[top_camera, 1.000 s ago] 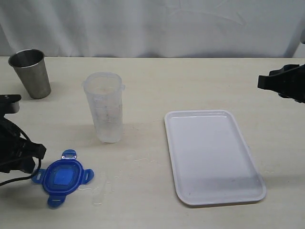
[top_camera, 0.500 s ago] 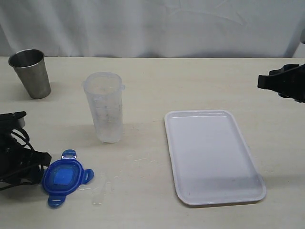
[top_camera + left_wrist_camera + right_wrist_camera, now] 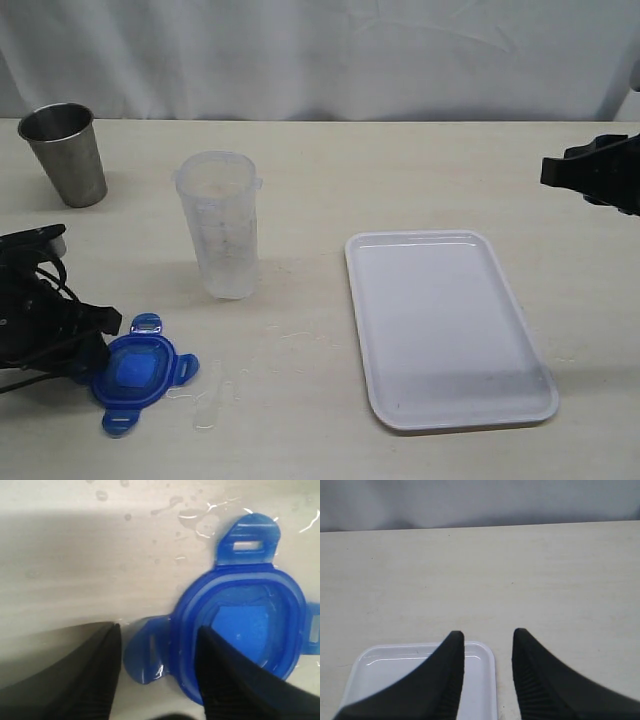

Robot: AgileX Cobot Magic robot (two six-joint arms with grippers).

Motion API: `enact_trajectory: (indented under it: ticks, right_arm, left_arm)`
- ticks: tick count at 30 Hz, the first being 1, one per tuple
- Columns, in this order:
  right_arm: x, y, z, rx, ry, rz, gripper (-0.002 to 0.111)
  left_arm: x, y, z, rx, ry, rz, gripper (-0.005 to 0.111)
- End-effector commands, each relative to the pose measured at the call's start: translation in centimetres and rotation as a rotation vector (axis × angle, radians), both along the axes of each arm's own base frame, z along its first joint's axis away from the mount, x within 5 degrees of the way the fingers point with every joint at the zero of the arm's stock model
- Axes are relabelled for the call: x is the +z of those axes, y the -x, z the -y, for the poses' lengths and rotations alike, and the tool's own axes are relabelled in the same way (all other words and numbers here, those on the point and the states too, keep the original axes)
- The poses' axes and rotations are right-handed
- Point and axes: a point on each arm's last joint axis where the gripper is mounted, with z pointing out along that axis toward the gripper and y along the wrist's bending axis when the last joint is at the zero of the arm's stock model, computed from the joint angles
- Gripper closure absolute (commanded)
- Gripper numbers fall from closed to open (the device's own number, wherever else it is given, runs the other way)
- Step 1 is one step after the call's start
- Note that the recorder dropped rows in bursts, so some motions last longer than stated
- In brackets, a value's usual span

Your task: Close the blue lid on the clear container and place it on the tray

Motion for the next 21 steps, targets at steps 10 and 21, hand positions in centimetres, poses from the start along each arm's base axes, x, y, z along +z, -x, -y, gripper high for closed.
enact_trajectory:
  ticks: [10,21]
  right_arm:
    - [0.0,0.0,0.1,0.004,0.006,0.006,0.076]
    - [0.0,0.0,0.1,0.004,0.006,0.006,0.076]
  left_arm:
    - [-0.9,0.7,0.2,-0.041,0.013,-0.068,0.107]
    - [0.6,0.7,0.2,-0.072,0.003,-0.022,0.107]
